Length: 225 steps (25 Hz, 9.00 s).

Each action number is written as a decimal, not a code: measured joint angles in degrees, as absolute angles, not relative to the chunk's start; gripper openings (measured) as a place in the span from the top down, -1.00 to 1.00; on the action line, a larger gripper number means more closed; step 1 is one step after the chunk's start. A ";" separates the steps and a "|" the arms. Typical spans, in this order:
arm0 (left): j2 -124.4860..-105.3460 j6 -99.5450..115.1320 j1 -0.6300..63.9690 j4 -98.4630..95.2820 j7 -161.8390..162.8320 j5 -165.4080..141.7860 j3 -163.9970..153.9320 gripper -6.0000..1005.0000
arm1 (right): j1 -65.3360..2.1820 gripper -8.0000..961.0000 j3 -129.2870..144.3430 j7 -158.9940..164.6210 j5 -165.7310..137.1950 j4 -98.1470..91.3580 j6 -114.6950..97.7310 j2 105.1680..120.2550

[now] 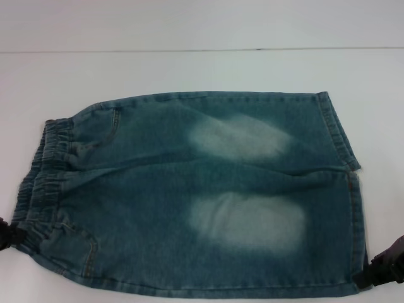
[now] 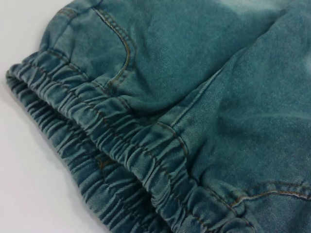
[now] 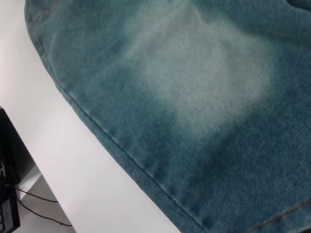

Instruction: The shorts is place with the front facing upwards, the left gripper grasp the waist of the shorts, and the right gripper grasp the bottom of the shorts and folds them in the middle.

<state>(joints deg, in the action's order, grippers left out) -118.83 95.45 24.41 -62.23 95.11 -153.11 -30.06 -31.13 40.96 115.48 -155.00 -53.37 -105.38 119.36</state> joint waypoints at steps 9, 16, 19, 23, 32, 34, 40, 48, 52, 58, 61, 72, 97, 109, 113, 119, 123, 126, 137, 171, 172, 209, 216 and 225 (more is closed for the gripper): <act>-118.83 96.00 24.50 -62.23 95.55 -153.10 -30.01 0.89 | -31.14 0.78 41.28 115.14 -155.01 -53.43 -104.44 119.44; -118.82 96.41 24.77 -62.19 95.95 -151.77 -29.53 0.89 | -30.39 0.91 41.16 112.75 -152.69 -56.69 -105.44 119.53; -118.66 96.56 25.27 -62.51 98.04 -150.22 -29.41 0.89 | -30.10 0.90 39.79 112.34 -151.63 -59.41 -106.89 119.23; -118.45 98.82 26.73 -65.91 102.94 -147.33 -28.98 0.89 | -30.32 0.90 36.61 112.46 -148.31 -64.24 -107.77 119.08; -118.15 95.96 31.67 -68.11 112.15 -145.37 -28.70 0.89 | -34.17 0.91 31.67 115.26 -143.69 -65.70 -101.61 119.16; -118.45 94.16 32.30 -68.11 112.70 -145.32 -28.67 0.89 | -34.51 0.90 31.75 115.31 -142.91 -65.37 -99.14 119.23; -120.32 85.38 33.08 -67.58 113.19 -143.72 -29.16 0.89 | -34.20 0.90 31.85 114.58 -137.99 -64.88 -89.83 119.30; -122.17 74.39 33.11 -64.67 111.79 -140.92 -31.53 0.89 | -32.48 0.91 31.91 111.07 -133.03 -62.86 -79.82 119.48; -123.07 69.76 33.06 -63.38 111.81 -140.74 -33.60 0.89 | -32.46 0.91 32.57 107.70 -130.81 -58.18 -74.04 119.51; -123.71 64.26 33.13 -60.83 111.70 -140.46 -36.73 0.89 | -33.83 0.91 34.96 102.10 -129.17 -51.20 -66.37 119.69; -123.81 61.09 33.14 -59.42 111.85 -140.05 -38.66 0.89 | -34.13 0.91 37.32 101.00 -127.61 -48.88 -62.11 119.71; -123.80 54.31 32.70 -57.12 112.09 -139.73 -39.65 0.81 | -35.22 0.91 40.46 99.38 -126.52 -46.24 -53.33 119.70; -122.76 48.71 33.47 -53.43 112.24 -145.43 -45.78 0.10 | -36.63 0.20 41.68 98.26 -127.02 -41.66 -48.16 119.44; -121.79 58.45 27.00 -58.74 103.06 -134.48 -41.20 -0.38 | -30.35 -0.49 41.08 91.17 -115.37 -44.55 -56.51 119.55; -122.28 66.72 21.62 -60.31 92.57 -120.65 -36.85 -0.44 | -25.39 -0.48 40.64 82.60 -105.68 -44.76 -64.14 119.49; -121.70 81.55 18.78 -52.10 78.27 -109.73 -25.83 -0.43 | -19.08 -0.48 39.75 65.48 -94.04 -39.02 -74.67 119.61; -121.54 81.02 17.95 -48.45 76.55 -110.12 -24.01 -0.43 | -18.21 -0.48 38.59 56.61 -93.28 -33.31 -77.97 119.67; -121.80 78.21 17.37 -48.22 76.47 -110.72 -24.07 -0.43 | -18.18 -0.48 38.22 53.81 -93.22 -30.58 -78.23 119.67; -121.25 69.67 18.09 -48.12 74.98 -119.59 -23.85 -0.42 | -19.27 -0.48 36.91 49.61 -93.12 -25.85 -79.06 119.77; -119.71 66.95 23.36 -43.58 75.26 -127.81 -27.04 -0.01 | -19.74 -0.46 36.65 48.97 -91.83 -25.13 -80.34 119.89; -119.75 67.05 23.31 -43.99 75.38 -127.81 -27.07 0.04 | -19.75 -0.46 36.65 48.87 -91.83 -25.09 -80.31 119.94; -123.90 85.88 34.56 -62.82 101.36 -126.40 -38.49 0.89 | -37.41 0.98 35.71 21.31 -81.87 4.29 -61.22 120.96; -123.93 84.50 41.40 -64.16 108.36 -123.72 -45.06 0.89 | -37.49 0.99 35.74 20.14 -82.28 4.67 -59.37 120.99; -124.26 74.22 48.89 -62.77 116.02 -118.07 -60.49 0.90 | -37.42 0.99 35.95 19.22 -82.28 5.87 -58.85 121.02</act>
